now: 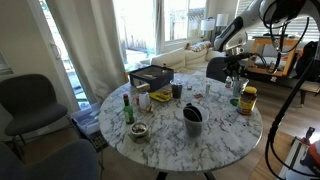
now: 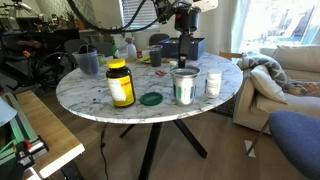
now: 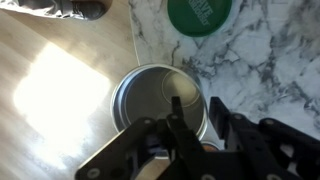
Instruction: Move the silver cup to the left.
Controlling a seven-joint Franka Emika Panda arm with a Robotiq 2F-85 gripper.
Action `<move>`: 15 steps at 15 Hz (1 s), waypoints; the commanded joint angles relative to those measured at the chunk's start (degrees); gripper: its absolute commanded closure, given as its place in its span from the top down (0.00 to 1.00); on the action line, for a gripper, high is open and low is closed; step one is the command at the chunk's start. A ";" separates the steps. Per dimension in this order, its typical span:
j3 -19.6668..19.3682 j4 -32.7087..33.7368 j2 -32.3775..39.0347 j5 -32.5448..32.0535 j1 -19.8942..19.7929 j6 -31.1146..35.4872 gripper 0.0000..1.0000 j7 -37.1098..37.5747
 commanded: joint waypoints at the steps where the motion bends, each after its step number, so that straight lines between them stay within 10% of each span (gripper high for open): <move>1: 0.38 0.22 -0.32 0.35 -0.28 -2.17 0.04 0.44; 15: 5.71 -2.15 -9.25 -1.53 5.83 -3.45 0.01 -5.26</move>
